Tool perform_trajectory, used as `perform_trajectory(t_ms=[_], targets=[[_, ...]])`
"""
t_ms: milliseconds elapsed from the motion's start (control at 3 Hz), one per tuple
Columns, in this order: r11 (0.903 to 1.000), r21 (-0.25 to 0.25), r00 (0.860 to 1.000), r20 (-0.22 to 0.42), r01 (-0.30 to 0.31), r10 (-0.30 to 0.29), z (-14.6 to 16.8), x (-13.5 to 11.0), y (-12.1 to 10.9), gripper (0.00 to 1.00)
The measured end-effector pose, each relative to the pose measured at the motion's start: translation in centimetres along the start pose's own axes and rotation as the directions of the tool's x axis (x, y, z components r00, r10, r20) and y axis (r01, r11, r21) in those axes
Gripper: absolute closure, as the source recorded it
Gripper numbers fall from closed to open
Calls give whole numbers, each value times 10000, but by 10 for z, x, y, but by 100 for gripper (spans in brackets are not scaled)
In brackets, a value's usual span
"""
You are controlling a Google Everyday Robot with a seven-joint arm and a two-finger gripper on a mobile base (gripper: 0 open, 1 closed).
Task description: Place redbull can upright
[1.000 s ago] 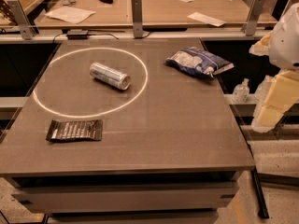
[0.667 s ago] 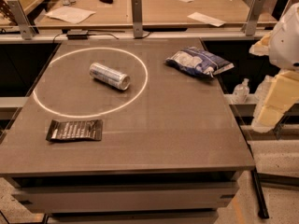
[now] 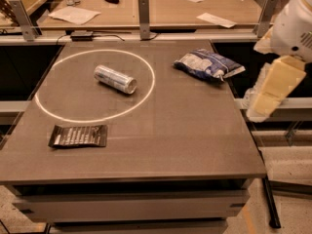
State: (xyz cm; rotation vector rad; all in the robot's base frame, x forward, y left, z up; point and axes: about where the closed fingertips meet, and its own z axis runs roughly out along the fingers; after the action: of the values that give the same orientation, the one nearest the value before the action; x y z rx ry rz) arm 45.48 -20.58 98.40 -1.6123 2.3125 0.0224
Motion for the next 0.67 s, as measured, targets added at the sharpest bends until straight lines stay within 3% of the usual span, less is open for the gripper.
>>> perform_trajectory(t_ms=[333,667], targets=[[9848,-662,9851,524,-1603,1639,14,-13,-7,0],[9585,-710,9527,1120,-2760,2826,22,-32,-9,0]])
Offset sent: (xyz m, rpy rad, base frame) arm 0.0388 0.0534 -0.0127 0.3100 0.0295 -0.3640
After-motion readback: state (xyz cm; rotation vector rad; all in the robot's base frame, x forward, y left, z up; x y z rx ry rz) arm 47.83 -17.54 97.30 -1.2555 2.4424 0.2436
